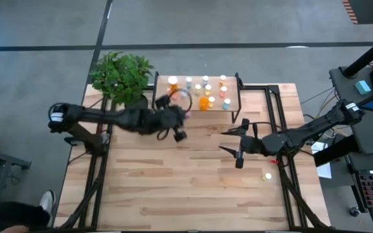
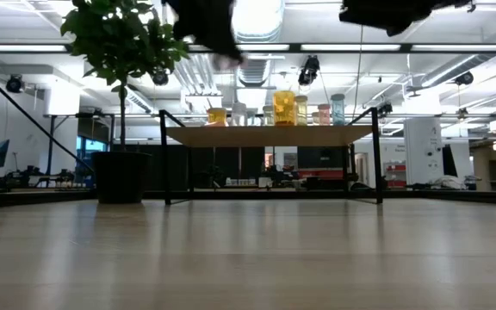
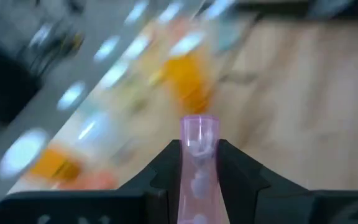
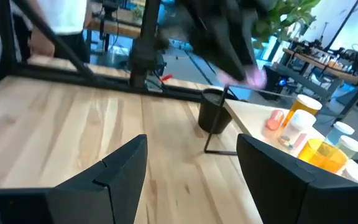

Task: Pick and place medicine bottles onto shelf by color
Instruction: Adjust the pink pill bottle on the shelf

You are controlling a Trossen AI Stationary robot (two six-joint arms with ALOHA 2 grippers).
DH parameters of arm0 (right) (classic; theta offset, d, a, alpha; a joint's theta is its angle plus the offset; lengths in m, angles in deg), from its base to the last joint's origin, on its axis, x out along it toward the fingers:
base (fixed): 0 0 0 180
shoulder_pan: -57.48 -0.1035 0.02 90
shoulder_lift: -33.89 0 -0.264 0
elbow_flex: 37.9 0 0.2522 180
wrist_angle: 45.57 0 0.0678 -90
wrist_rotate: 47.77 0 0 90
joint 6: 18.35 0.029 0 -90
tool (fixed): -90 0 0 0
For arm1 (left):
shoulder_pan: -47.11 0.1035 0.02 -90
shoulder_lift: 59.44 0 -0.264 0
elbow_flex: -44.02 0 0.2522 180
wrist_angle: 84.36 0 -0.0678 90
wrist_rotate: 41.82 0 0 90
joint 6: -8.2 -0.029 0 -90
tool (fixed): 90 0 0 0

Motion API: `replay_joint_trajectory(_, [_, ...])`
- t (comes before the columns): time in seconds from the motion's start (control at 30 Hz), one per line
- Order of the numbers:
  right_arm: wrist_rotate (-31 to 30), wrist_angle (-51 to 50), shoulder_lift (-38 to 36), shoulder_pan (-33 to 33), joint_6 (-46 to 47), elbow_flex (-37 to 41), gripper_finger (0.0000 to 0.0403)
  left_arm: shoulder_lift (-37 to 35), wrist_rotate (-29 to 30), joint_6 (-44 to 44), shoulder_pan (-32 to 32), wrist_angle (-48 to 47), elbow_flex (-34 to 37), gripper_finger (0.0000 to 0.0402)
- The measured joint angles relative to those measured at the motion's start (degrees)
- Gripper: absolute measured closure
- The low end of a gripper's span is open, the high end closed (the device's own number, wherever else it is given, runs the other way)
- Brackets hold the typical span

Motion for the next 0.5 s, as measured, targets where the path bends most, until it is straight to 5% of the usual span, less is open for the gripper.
replay_joint_trajectory(0.27, [0.28, 10.84, 6.42, 0.02, -4.42, 2.57, 0.0165, 1.6, -0.35, -15.9, -14.8, 43.69, 7.61, 0.0327])
replay_joint_trajectory(0.5, [3.3, 26.86, 14.06, 0.0, -6.38, 2.12, 0.0165, 6.83, -2.56, -22.24, -19.11, 77.01, 16.21, 0.0327])
